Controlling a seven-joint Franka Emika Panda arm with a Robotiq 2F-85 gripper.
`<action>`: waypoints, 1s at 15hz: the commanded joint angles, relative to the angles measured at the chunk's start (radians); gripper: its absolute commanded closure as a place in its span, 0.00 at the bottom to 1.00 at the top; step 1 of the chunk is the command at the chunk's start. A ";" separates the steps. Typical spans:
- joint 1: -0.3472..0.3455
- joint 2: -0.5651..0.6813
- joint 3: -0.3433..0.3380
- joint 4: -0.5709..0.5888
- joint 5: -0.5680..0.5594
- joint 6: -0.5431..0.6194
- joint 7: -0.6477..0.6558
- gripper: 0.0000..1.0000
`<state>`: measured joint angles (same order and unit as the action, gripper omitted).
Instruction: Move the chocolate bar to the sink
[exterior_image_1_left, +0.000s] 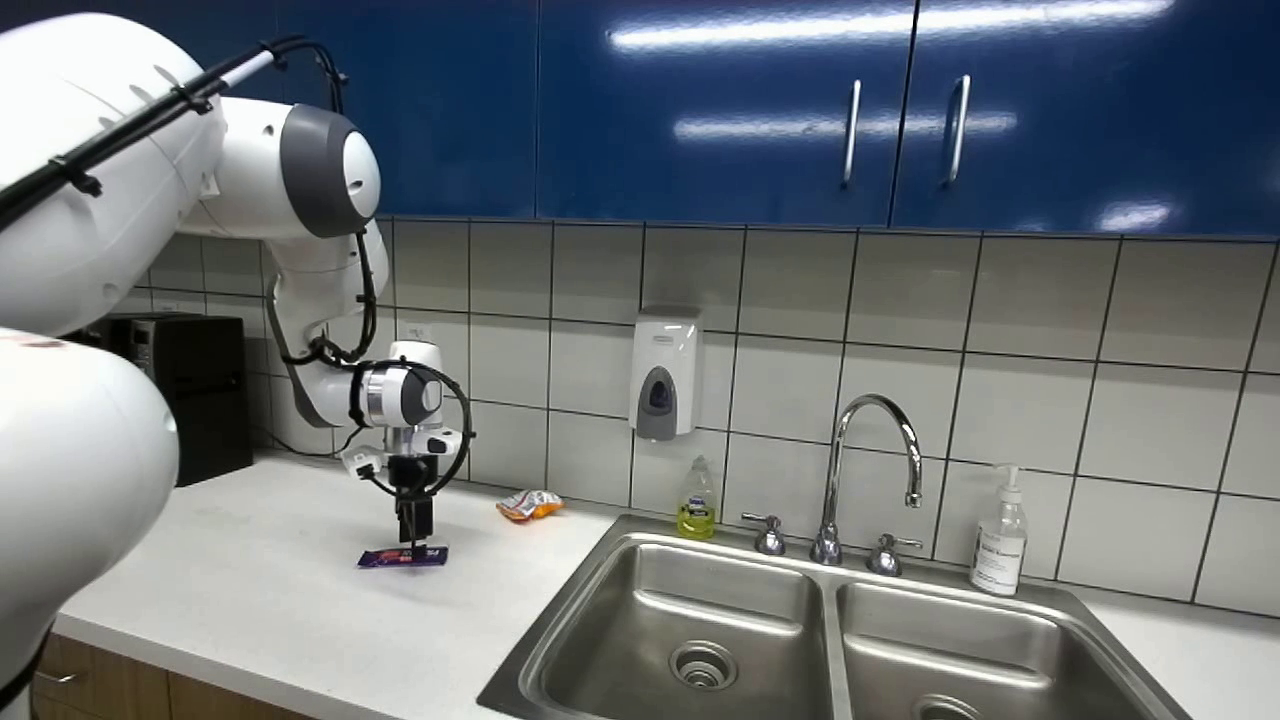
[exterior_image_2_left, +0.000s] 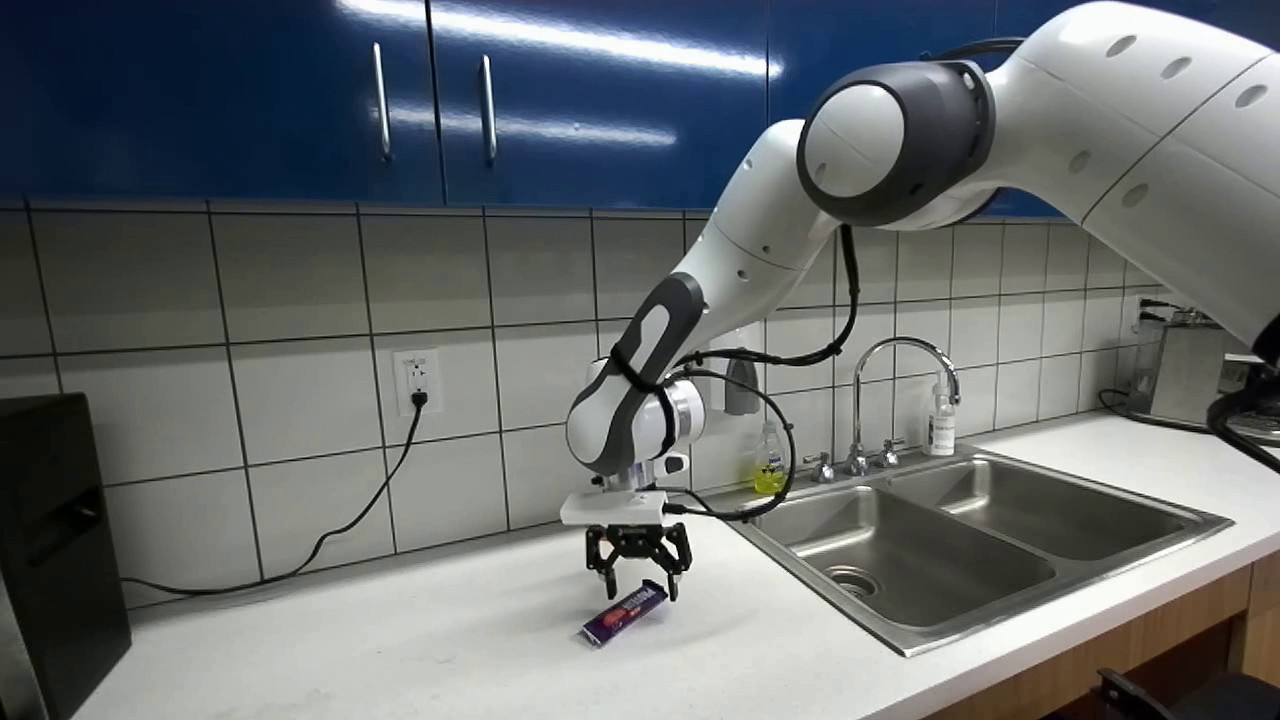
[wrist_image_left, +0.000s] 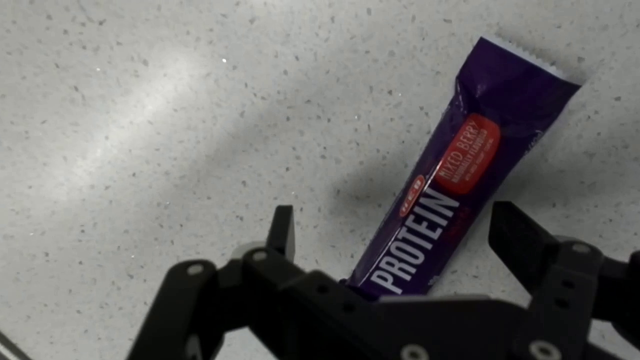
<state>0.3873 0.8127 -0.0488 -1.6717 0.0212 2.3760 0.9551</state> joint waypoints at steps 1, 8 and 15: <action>0.020 0.036 -0.019 0.035 -0.033 0.013 0.061 0.00; 0.031 0.082 -0.030 0.081 -0.061 0.017 0.099 0.00; 0.033 0.106 -0.030 0.119 -0.067 0.014 0.100 0.00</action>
<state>0.4071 0.9010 -0.0681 -1.5873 -0.0240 2.3937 1.0204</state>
